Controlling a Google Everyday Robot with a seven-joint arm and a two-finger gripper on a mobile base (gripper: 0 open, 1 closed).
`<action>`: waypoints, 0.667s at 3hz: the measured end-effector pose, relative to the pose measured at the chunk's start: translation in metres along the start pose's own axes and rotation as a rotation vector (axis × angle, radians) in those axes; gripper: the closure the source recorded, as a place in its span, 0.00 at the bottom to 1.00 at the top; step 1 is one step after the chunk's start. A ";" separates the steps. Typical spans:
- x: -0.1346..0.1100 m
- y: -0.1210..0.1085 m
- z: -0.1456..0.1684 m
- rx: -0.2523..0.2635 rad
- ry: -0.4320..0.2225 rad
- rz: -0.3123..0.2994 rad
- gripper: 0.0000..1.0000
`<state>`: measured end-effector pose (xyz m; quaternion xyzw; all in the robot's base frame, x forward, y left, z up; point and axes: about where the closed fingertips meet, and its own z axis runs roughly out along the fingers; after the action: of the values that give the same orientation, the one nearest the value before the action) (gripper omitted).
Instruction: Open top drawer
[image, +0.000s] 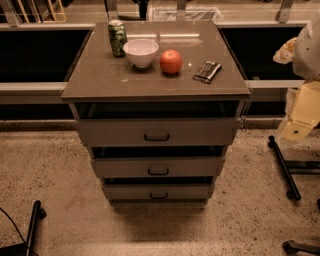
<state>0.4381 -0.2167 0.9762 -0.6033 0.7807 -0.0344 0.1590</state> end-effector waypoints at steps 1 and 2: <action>0.000 0.000 0.000 0.000 0.000 0.000 0.00; -0.002 -0.004 0.004 0.025 -0.009 0.005 0.00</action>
Offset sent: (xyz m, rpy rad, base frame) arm 0.0152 0.0037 -0.0125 0.0116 -0.0536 -0.0211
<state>0.4433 -0.2149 0.9738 -0.5996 0.7810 -0.0412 0.1700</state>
